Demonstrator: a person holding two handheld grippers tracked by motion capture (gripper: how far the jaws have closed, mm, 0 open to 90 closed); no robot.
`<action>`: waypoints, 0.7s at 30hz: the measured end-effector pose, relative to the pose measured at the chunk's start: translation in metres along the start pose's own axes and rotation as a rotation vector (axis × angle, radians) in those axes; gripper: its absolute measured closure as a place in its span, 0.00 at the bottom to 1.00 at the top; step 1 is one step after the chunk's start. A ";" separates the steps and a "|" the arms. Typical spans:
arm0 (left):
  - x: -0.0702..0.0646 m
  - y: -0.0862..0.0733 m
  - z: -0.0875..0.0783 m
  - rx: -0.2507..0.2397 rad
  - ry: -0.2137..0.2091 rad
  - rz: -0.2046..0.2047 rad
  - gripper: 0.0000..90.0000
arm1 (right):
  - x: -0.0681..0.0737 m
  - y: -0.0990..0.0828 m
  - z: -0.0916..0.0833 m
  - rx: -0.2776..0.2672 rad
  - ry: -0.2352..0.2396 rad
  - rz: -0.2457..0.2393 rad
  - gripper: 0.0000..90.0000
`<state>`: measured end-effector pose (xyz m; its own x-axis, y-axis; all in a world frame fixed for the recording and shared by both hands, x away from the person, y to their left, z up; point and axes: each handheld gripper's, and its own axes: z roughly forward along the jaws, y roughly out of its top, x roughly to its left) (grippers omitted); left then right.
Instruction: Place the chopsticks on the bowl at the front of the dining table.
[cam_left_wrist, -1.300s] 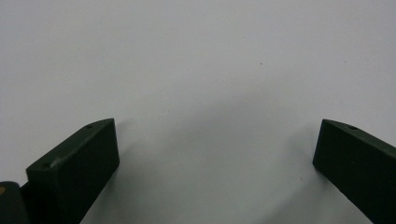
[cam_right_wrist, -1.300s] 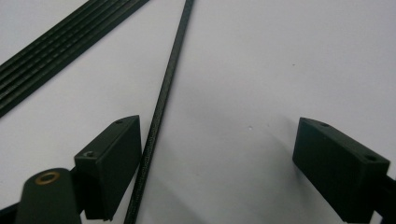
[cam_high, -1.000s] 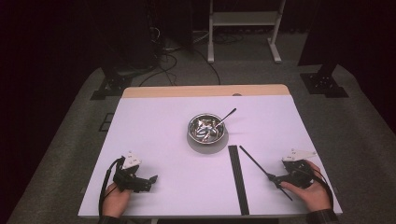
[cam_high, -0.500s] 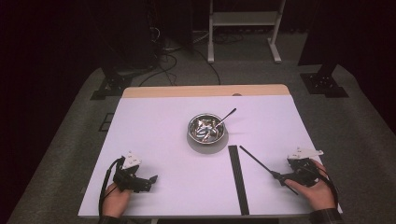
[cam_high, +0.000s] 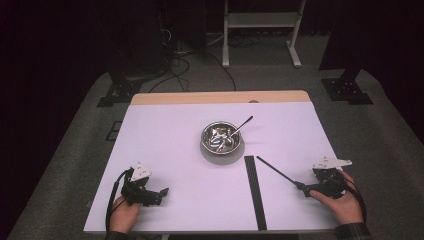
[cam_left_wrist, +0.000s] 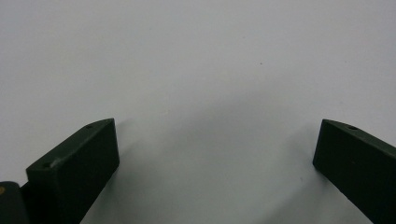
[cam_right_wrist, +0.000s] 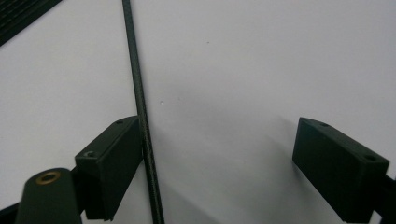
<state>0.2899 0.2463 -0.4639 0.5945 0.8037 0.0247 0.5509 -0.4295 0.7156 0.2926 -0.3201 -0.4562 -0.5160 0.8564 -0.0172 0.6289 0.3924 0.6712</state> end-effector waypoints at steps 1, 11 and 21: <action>0.000 0.000 0.000 0.000 0.000 -0.001 0.00 | -0.001 0.000 0.000 -0.001 -0.001 0.002 0.16; 0.000 0.000 0.000 0.000 0.000 0.000 0.00 | -0.004 0.000 -0.002 -0.013 0.006 0.017 0.16; 0.000 0.000 0.000 0.000 0.000 0.000 0.00 | 0.008 0.013 0.006 -0.031 0.057 -0.008 0.16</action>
<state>0.2898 0.2462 -0.4639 0.5943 0.8038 0.0247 0.5509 -0.4293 0.7157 0.3001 -0.3061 -0.4520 -0.5536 0.8326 0.0186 0.6070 0.3881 0.6935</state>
